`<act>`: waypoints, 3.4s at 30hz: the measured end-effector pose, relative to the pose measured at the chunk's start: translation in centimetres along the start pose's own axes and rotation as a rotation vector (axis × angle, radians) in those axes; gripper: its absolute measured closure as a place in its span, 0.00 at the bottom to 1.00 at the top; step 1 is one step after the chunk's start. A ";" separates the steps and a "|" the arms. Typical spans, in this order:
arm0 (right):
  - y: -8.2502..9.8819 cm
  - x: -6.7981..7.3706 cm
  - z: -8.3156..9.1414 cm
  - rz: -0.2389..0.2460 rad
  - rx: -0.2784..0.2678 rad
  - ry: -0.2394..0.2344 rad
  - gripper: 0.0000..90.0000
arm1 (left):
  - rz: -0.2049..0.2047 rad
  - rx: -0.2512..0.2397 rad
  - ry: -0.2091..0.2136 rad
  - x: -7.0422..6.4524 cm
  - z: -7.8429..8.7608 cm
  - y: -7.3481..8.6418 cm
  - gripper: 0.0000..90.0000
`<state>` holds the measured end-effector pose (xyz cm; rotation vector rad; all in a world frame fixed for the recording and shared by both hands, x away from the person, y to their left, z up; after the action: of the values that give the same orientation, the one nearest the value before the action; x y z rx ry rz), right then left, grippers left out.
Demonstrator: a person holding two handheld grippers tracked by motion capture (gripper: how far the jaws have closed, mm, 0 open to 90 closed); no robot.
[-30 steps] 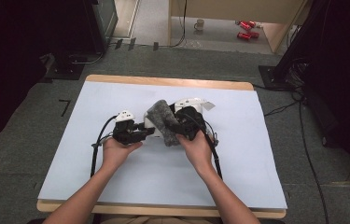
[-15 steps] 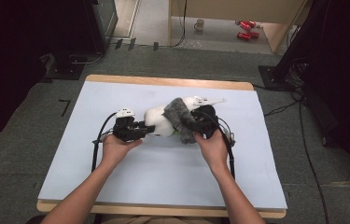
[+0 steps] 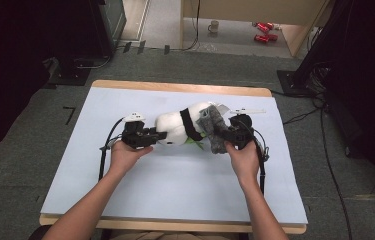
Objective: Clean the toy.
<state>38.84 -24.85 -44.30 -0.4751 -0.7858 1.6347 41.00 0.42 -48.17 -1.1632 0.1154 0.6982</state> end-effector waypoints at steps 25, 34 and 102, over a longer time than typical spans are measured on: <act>-0.7 -3.1 1.8 -0.070 -0.035 0.056 0.86 | 0.006 0.010 0.029 -0.2 0.5 -0.2 0.76; -3.0 2.2 5.1 0.010 -0.113 -0.046 0.86 | 0.043 0.011 0.124 -2.1 1.3 -0.8 0.78; 4.8 2.1 3.0 0.103 0.142 -0.039 0.86 | -0.092 0.042 0.161 0.5 1.7 -0.3 0.47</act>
<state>32.98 -23.90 -45.41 -0.3885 -0.6775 1.7869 41.11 2.00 -47.42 -1.1762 0.2101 0.5179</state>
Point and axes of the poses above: each handheld gripper's, and its own axes: z roughly backward along the jaws, y roughly out of its underside, x roughly to its left, the point moved 7 cm from there along -z, roughly forward along the jaws, and after that the axes turned 13 degrees about y, right-handed, at the moved point
